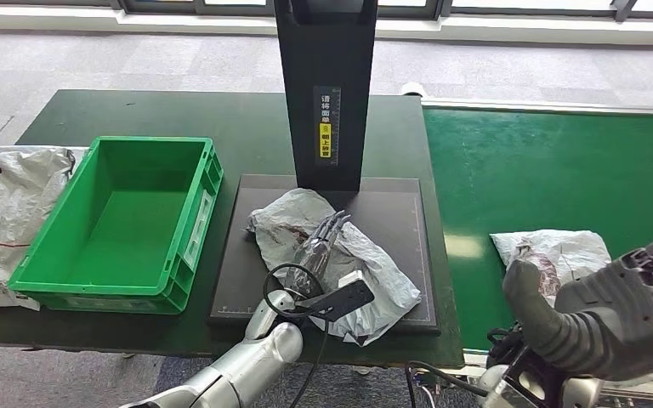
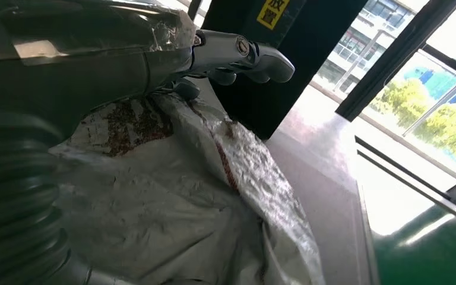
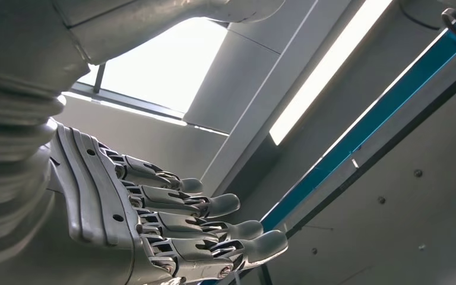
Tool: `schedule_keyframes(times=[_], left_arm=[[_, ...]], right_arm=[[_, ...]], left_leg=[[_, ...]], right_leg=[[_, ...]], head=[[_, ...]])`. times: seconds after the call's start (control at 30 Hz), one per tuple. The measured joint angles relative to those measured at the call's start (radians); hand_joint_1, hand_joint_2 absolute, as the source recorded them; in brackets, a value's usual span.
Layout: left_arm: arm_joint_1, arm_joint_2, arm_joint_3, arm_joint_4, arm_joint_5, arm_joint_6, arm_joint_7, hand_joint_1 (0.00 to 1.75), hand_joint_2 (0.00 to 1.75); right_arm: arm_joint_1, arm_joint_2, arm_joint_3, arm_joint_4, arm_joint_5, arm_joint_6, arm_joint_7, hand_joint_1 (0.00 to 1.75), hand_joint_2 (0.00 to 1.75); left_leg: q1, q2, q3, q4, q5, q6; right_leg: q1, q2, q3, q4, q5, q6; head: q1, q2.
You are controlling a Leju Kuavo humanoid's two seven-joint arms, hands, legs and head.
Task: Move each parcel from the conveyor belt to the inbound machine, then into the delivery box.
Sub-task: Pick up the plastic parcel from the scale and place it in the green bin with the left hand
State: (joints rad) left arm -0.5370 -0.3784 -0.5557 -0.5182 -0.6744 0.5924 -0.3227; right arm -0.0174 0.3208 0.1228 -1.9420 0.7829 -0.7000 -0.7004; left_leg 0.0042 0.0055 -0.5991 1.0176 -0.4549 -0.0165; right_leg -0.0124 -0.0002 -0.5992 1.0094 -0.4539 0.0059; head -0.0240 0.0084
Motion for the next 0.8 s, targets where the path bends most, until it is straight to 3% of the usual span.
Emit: schedule_keyframes(times=[0.03, 0.07, 0.17, 0.2, 0.43, 0.8], left_arm=[[-0.005, 0.000, -0.017, 0.016, -0.017, -0.004, 0.022, 0.00, 1.75], [-0.009, 0.000, -0.033, 0.029, -0.031, -0.007, 0.039, 0.29, 1.75], [-0.018, 0.000, -0.075, 0.060, -0.066, -0.013, 0.085, 1.60, 1.75], [-0.021, 0.000, -0.087, 0.067, -0.077, -0.016, 0.099, 1.75, 1.75], [-0.038, 0.000, -0.143, 0.100, -0.119, -0.029, 0.140, 1.75, 1.75], [-0.051, 0.000, -0.158, 0.121, -0.139, -0.017, 0.152, 1.75, 1.75]], right_arm=[[0.000, 0.000, 0.000, 0.000, -0.001, 0.000, 0.000, 0.00, 1.75], [0.000, 0.000, 0.000, 0.000, -0.002, 0.000, 0.000, 0.00, 1.75], [0.000, 0.000, 0.000, 0.000, -0.004, 0.000, 0.000, 0.00, 1.75], [0.000, 0.000, 0.000, 0.000, -0.005, 0.000, 0.000, 0.00, 1.75], [0.000, 0.000, 0.000, 0.000, -0.011, 0.000, 0.000, 0.00, 1.75], [0.000, -0.001, -0.002, 0.001, -0.015, 0.000, 0.000, 0.00, 1.75]], left_leg=[[0.000, 0.000, 0.000, 0.000, 0.000, 0.000], [0.000, 0.000, 0.000, 0.000, 0.000, 0.000], [0.000, 0.000, 0.000, 0.000, 0.000, 0.000], [0.000, 0.000, 0.000, 0.000, 0.000, 0.000], [0.000, 0.000, 0.000, 0.000, 0.000, 0.000], [0.000, 0.000, 0.000, 0.000, 0.000, 0.000]], right_leg=[[0.000, 0.000, 0.000, 0.000, 0.000, 0.000], [0.000, 0.000, 0.000, 0.000, 0.000, 0.000], [0.000, 0.000, 0.000, 0.000, 0.000, 0.000], [0.000, 0.000, 0.000, 0.000, 0.000, 0.000], [0.000, 0.000, 0.000, 0.000, 0.000, 0.000], [0.000, 0.000, 0.000, 0.000, 0.000, 0.000]], head=[[0.000, 0.000], [0.000, 0.000], [0.000, 0.000], [0.000, 0.000], [0.000, 0.000], [0.000, 0.000]])
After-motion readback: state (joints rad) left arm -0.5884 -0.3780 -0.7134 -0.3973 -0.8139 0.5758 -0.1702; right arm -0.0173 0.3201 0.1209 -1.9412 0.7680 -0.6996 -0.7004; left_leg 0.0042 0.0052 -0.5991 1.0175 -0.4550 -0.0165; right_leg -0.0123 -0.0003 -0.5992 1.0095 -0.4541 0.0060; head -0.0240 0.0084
